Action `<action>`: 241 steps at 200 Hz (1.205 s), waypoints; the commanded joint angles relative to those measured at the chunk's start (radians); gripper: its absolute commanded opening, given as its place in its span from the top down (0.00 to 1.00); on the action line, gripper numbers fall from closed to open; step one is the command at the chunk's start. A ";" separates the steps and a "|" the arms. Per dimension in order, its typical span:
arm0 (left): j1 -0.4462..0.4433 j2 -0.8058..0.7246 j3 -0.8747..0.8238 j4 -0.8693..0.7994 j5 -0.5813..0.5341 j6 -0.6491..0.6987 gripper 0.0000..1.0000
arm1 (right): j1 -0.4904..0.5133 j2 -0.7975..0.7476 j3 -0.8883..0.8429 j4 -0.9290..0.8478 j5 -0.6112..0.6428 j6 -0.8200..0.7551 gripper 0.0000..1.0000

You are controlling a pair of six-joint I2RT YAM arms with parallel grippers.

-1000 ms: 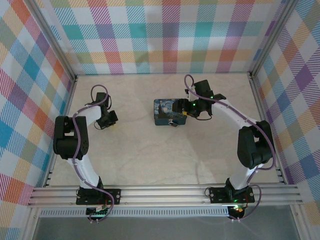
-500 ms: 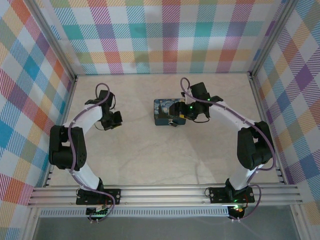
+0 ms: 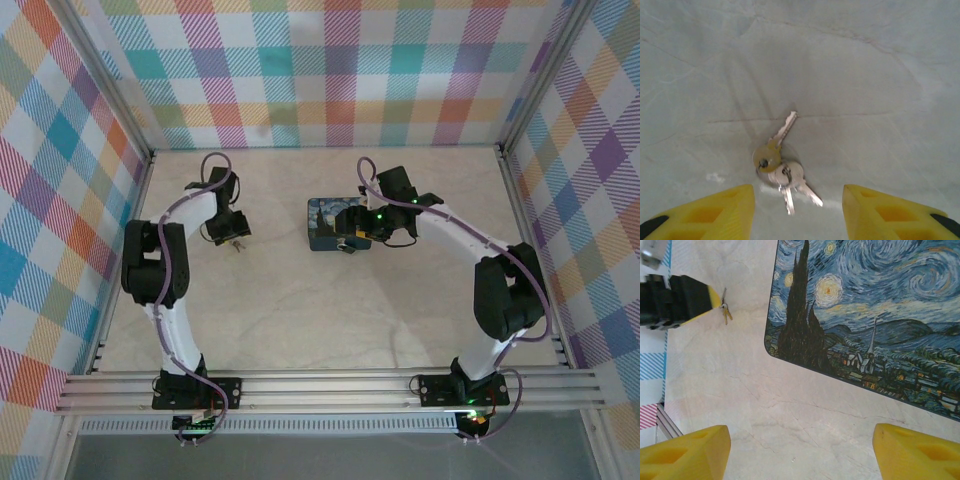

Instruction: Unlock a padlock with a key

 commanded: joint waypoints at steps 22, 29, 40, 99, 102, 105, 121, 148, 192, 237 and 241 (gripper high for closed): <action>0.008 0.047 0.014 0.008 -0.022 -0.052 0.51 | 0.006 -0.042 -0.025 -0.014 0.003 -0.013 0.25; 0.010 0.052 0.008 0.009 -0.027 -0.058 0.52 | 0.006 -0.040 -0.025 -0.013 0.003 -0.012 0.25; 0.011 0.058 -0.002 0.013 -0.033 -0.066 0.55 | 0.006 -0.037 -0.025 -0.011 0.001 -0.010 0.25; 0.018 0.060 -0.035 0.037 -0.021 -0.074 0.82 | 0.006 -0.038 -0.022 -0.018 0.001 -0.014 0.26; 0.018 0.059 -0.035 0.037 -0.018 -0.072 0.84 | 0.006 -0.037 -0.022 -0.018 -0.001 -0.014 0.26; 0.019 0.058 -0.033 0.035 -0.014 -0.072 0.86 | 0.006 -0.036 -0.022 -0.018 -0.003 -0.015 0.26; 0.018 0.047 -0.034 0.030 0.007 -0.069 0.93 | 0.008 -0.036 -0.021 -0.022 -0.008 -0.017 0.26; 0.018 0.005 -0.042 0.015 0.042 -0.071 1.00 | 0.020 -0.037 -0.019 -0.036 0.000 -0.031 0.26; 0.019 -0.097 -0.078 -0.013 0.130 -0.080 1.00 | 0.056 -0.035 -0.016 -0.037 -0.005 -0.040 0.26; 0.017 -0.205 -0.106 -0.054 0.189 -0.085 1.00 | 0.089 -0.018 -0.015 -0.017 -0.013 -0.034 0.26; 0.016 -0.216 -0.109 -0.055 0.198 -0.090 1.00 | 0.092 -0.017 -0.015 -0.014 -0.017 -0.035 0.27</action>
